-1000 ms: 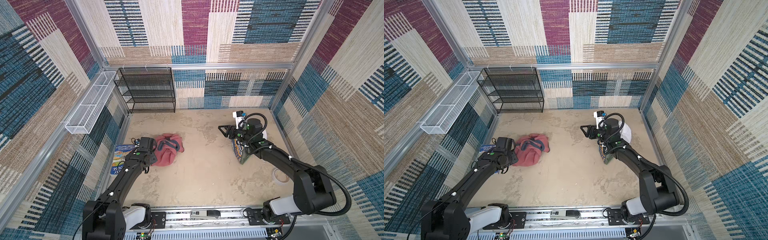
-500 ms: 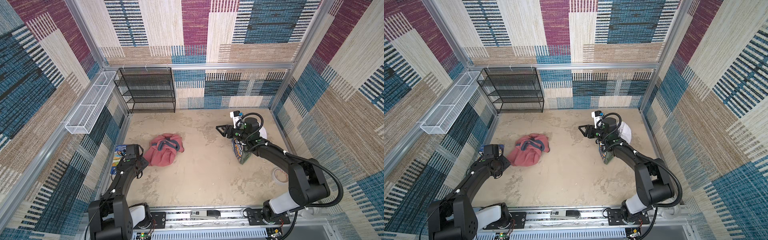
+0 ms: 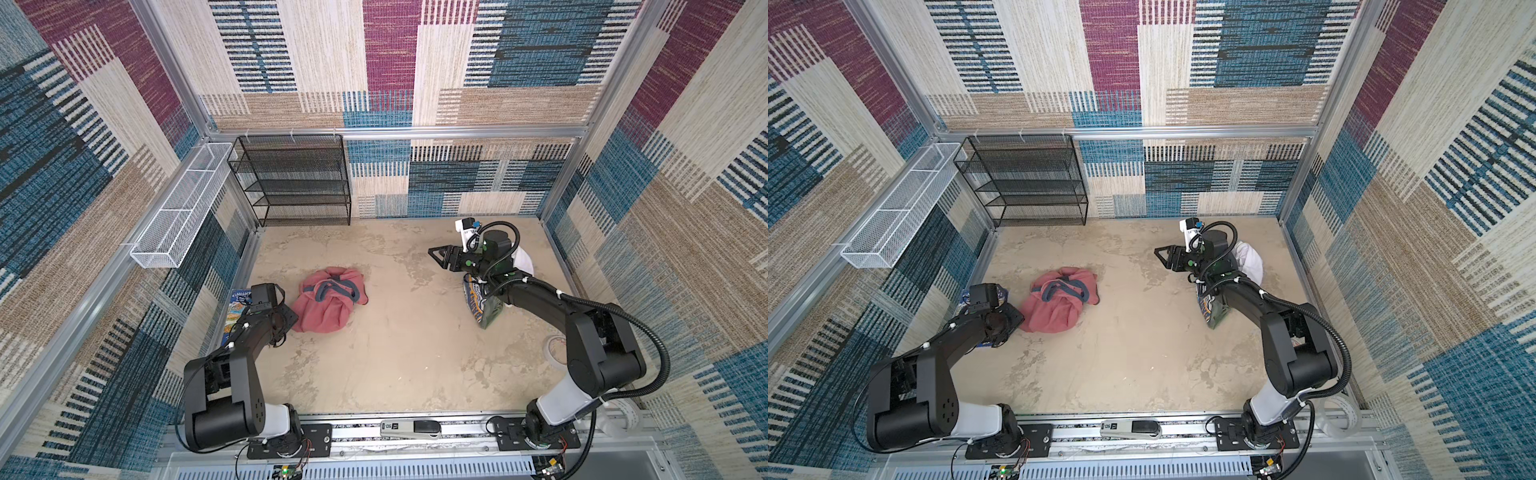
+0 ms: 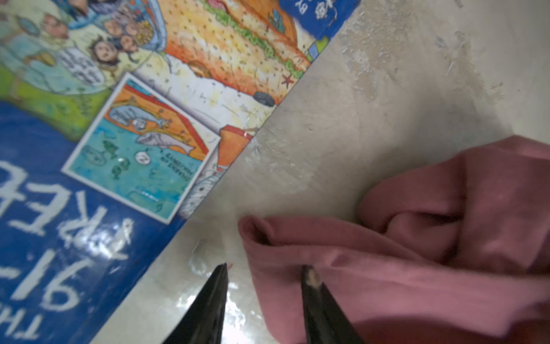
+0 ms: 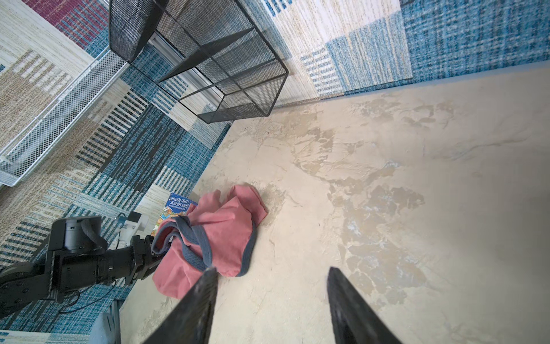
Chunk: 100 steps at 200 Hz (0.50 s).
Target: Pick out a specific cloth from the pile
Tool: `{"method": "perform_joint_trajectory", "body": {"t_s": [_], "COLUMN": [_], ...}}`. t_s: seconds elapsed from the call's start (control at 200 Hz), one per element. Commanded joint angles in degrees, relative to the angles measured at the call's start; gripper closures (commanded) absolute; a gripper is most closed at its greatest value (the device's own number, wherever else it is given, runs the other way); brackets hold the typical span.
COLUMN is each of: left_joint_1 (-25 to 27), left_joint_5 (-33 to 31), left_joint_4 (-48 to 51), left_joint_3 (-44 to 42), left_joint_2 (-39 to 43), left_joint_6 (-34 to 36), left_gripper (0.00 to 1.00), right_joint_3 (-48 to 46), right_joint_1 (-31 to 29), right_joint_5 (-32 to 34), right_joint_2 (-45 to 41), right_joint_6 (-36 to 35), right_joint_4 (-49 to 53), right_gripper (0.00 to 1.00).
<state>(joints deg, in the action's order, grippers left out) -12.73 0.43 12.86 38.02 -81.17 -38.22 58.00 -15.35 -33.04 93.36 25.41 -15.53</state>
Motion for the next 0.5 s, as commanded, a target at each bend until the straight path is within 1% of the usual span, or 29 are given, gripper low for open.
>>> {"method": "perform_joint_trajectory", "body": {"t_s": [0.0,0.05,0.125,0.21,0.26,0.356,0.496], "left_joint_1": [-0.05,-0.19,-0.12,-0.11,-0.18,-0.1,-0.06], "left_joint_5": [1.13,1.38,2.07,1.87,1.52,0.87,0.85], "left_joint_4": [-3.02,-3.22,-3.52,-2.56,-2.2,-1.48,0.63], "left_joint_3": [0.67,1.06,1.61,2.3,2.39,2.15,1.72], "left_joint_2": [-1.57,-2.34,-3.31,-3.89,-3.75,-2.53,2.69], "left_joint_6": [0.18,0.0,0.09,0.23,0.15,0.07,0.18], "left_gripper": [0.56,0.57,0.63,0.83,1.0,1.0,1.0], "right_joint_3": [0.87,1.06,1.37,1.75,1.74,1.77,1.58], "right_joint_1": [-0.01,0.04,0.01,-0.03,-0.03,-0.01,-0.03], "right_joint_5": [-0.67,-0.66,-0.71,-0.71,-0.67,-0.37,-0.21], "right_joint_2": [0.58,0.9,1.29,1.48,1.47,1.21,0.5], "right_joint_6": [0.35,0.34,0.34,0.38,0.36,0.3,0.34], "right_joint_4": [-0.93,-0.9,-0.75,-0.54,-0.5,-0.14,-0.05], "right_gripper": [0.38,0.38,0.38,0.39,0.39,0.39,0.39]}}
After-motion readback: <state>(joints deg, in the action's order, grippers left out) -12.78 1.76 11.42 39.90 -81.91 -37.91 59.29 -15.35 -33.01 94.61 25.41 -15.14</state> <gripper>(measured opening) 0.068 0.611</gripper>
